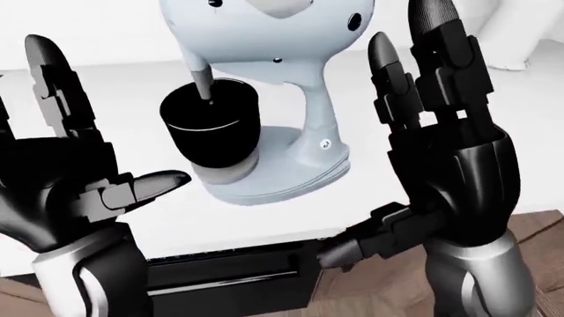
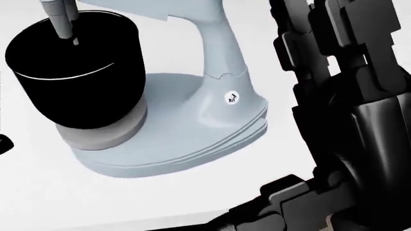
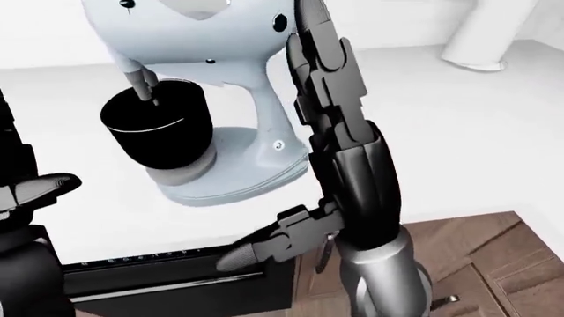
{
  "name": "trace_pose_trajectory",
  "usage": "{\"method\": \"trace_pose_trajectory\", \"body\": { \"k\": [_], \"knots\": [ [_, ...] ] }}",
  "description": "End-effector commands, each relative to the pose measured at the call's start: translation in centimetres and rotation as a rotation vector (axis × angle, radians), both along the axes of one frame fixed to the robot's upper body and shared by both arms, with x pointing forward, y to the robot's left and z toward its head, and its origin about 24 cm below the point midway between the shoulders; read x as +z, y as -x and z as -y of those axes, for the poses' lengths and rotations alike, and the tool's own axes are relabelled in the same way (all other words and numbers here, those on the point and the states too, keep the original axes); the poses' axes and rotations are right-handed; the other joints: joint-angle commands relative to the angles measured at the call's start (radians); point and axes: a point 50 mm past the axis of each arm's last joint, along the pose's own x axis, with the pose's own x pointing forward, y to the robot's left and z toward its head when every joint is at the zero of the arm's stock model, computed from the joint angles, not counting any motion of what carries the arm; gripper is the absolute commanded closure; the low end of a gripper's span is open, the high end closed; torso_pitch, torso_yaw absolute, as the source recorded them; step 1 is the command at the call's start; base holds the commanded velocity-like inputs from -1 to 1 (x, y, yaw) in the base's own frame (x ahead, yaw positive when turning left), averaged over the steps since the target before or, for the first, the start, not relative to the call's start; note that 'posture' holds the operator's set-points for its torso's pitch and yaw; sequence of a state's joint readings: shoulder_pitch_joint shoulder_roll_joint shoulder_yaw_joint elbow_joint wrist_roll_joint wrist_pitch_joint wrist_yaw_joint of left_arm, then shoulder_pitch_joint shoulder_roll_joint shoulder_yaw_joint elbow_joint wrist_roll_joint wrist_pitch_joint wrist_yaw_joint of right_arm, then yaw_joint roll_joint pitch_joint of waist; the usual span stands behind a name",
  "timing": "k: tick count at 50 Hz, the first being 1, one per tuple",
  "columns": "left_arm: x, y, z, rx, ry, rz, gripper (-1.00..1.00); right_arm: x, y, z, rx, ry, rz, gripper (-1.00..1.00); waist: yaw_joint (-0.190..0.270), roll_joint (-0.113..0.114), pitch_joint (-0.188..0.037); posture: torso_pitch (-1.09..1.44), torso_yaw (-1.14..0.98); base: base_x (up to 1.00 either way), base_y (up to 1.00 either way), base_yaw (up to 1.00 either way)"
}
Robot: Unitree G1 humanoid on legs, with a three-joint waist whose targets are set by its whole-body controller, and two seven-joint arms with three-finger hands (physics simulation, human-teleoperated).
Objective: Open the stand mixer head.
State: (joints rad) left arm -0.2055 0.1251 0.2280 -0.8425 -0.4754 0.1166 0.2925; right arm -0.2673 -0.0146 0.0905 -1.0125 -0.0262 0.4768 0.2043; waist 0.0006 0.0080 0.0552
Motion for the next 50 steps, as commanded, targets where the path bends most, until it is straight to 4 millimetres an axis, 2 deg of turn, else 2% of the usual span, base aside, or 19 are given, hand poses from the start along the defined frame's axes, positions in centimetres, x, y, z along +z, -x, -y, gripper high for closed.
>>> {"method": "trace_pose_trajectory", "body": {
  "k": [1,2,3,4,7,9,11,13,14,15,17,21,34,40,50],
  "knots": [
    [0.95,0.88,-0.09,0.013,-0.011,0.077,-1.00,0.92,1.00,-0.17,0.026,-0.014,0.083,-1.00,0.000,0.014,-0.034,-0.02,0.00,0.00,0.00,0.00],
    [0.95,0.89,-0.12,0.013,-0.009,0.077,-1.00,0.94,1.00,-0.18,0.029,-0.014,0.084,-1.00,0.004,0.032,-0.035,-0.03,0.00,0.00,0.00,0.00],
    [0.94,0.87,-0.12,0.013,-0.009,0.076,-1.00,0.95,0.99,-0.17,0.028,-0.015,0.084,-1.00,-0.003,-0.001,-0.053,-0.04,0.00,0.00,0.00,0.00],
    [0.95,0.90,-0.11,0.011,-0.008,0.076,-1.00,0.92,1.00,-0.19,0.028,-0.014,0.083,-1.00,-0.001,0.006,-0.065,-0.05,0.00,0.00,0.00,0.00],
    [0.96,0.95,-0.17,0.010,-0.007,0.077,-1.00,0.90,1.01,-0.19,0.028,-0.018,0.082,-1.00,-0.003,0.033,-0.072,-0.08,0.00,0.00,0.00,0.00],
    [0.94,0.95,-0.18,0.010,-0.006,0.076,-1.00,0.89,1.02,-0.18,0.029,-0.020,0.082,-1.00,0.002,0.036,-0.088,-0.10,0.00,0.00,0.00,0.00],
    [0.98,0.99,-0.14,0.007,-0.005,0.078,-1.00,0.90,1.02,-0.17,0.031,-0.022,0.082,-1.00,0.001,0.019,-0.093,-0.12,0.00,0.00,0.00,0.00],
    [0.96,0.96,-0.14,0.007,-0.004,0.078,-1.00,0.88,1.01,-0.15,0.031,-0.022,0.080,-1.00,0.002,-0.020,-0.099,-0.14,0.00,0.00,0.00,0.00],
    [0.95,0.96,-0.15,0.007,-0.004,0.078,-1.00,0.88,1.01,-0.14,0.032,-0.022,0.080,-1.00,0.005,-0.004,-0.109,-0.15,0.00,0.00,0.00,0.00],
    [0.94,0.94,-0.14,0.007,-0.004,0.077,-1.00,0.88,1.01,-0.15,0.034,-0.023,0.080,-1.00,0.005,0.000,-0.122,-0.16,0.00,0.00,0.00,0.00],
    [0.95,0.92,-0.14,0.008,-0.004,0.077,-1.00,0.85,1.00,-0.16,0.034,-0.023,0.078,-1.00,0.002,0.005,-0.152,-0.18,0.00,0.00,0.00,0.00],
    [0.94,1.02,-0.20,0.012,0.004,0.084,-1.00,0.66,0.95,-0.14,0.037,-0.027,0.062,-1.00,-0.002,0.012,-0.191,-0.21,0.00,0.00,0.00,0.00],
    [0.89,1.05,-0.27,0.023,-0.002,0.079,-1.00,0.53,0.88,-0.23,0.037,-0.026,0.047,-1.00,-0.011,0.017,-0.267,-0.29,0.00,0.00,0.00,0.00],
    [0.95,1.15,-0.28,0.024,0.004,0.086,-1.00,0.49,0.86,-0.18,0.038,-0.027,0.043,-1.00,-0.007,0.016,-0.283,-0.29,0.00,0.00,0.00,0.00],
    [0.84,0.94,-0.22,0.032,-0.018,0.070,-1.00,0.49,0.85,-0.21,0.039,-0.026,0.042,-1.00,0.002,0.014,-0.287,-0.30,0.00,0.00,0.00,0.00]
  ]
}}
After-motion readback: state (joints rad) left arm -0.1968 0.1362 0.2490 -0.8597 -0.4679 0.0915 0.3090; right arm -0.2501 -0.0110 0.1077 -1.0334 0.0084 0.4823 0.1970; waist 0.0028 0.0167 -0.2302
